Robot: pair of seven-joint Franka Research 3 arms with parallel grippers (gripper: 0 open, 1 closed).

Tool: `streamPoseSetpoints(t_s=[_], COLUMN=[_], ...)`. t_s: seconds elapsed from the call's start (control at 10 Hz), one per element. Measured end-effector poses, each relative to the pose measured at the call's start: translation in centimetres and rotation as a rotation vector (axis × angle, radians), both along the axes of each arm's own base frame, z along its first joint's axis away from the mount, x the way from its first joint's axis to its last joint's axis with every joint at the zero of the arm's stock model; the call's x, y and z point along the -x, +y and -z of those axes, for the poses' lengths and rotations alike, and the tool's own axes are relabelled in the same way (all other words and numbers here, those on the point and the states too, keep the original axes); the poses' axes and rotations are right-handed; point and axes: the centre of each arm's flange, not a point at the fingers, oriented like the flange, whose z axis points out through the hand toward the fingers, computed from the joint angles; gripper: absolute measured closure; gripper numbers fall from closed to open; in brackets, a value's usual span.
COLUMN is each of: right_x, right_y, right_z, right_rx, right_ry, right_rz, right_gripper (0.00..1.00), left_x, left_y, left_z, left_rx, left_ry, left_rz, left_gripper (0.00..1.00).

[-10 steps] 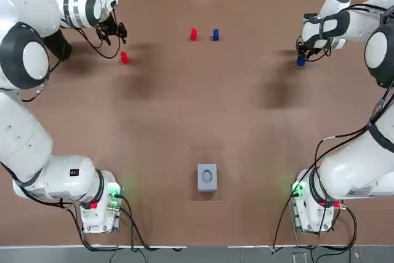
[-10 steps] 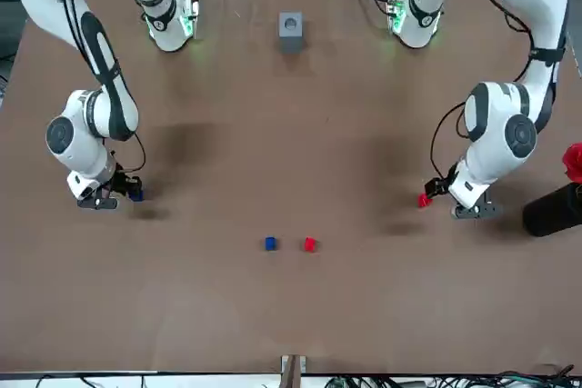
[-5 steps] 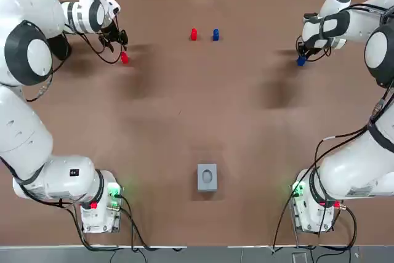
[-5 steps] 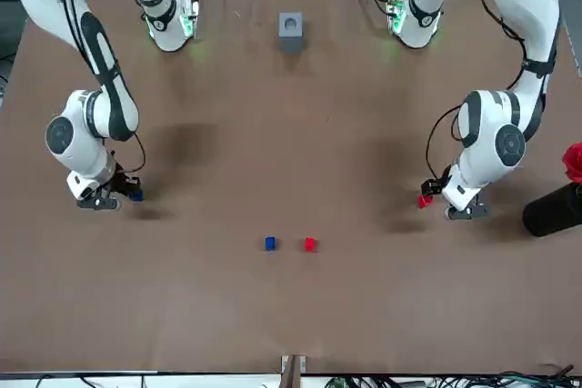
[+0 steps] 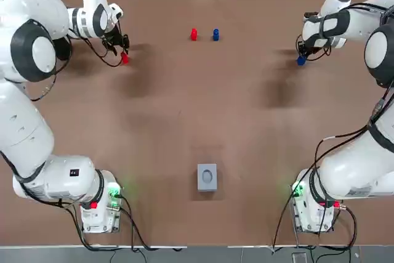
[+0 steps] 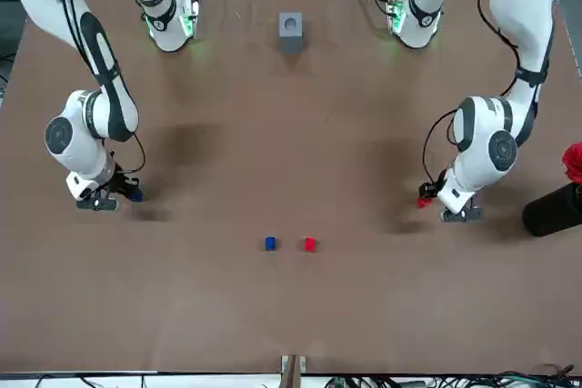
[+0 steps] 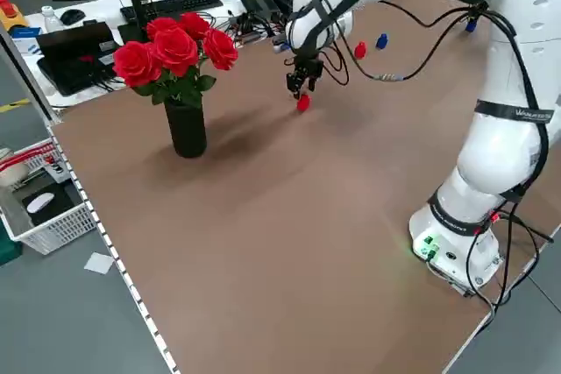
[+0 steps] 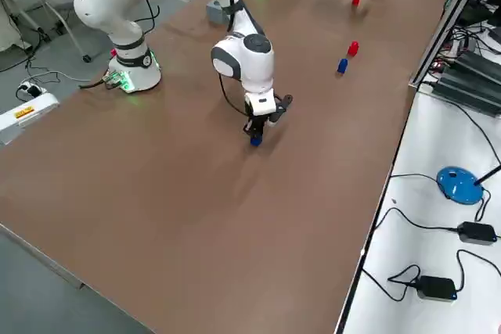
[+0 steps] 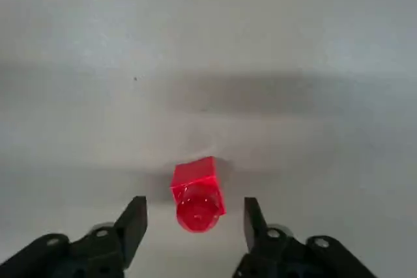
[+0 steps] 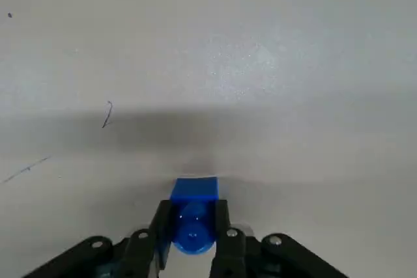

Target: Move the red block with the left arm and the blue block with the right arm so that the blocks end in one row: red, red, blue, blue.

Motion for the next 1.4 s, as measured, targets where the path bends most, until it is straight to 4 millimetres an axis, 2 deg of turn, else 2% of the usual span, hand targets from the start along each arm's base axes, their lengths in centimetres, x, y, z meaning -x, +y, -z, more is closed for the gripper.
streamPoseSetpoints(t_s=[0.2,0.6,0.8,1.1,1.4], right_x=[0.0,0.0,0.0,-0.3,-0.3], right_y=[0.0,0.0,0.2,1.3,1.8], right_z=[0.0,0.0,0.0,0.0,0.0], right_rx=[-0.001,-0.009,-0.02,-0.033,-0.05], right_ry=[0.0,-0.001,-0.004,-0.019,-0.025], right_rz=[0.002,0.013,0.025,0.019,0.033], right_gripper=[0.7,0.7,0.7,0.7,0.7], left_x=[0.1,0.0,0.0,-0.3,-0.4], left_y=[-0.3,-0.3,-0.3,-0.3,-1.4], left_z=[0.5,0.5,0.5,0.2,0.0], left_rx=[0.001,0.0,0.0,0.001,0.002], left_ry=[0.003,0.0,-0.001,-0.01,-0.017], left_rz=[0.004,0.004,0.006,0.01,0.028], left_gripper=[0.37,0.59,0.67,0.7,0.7])
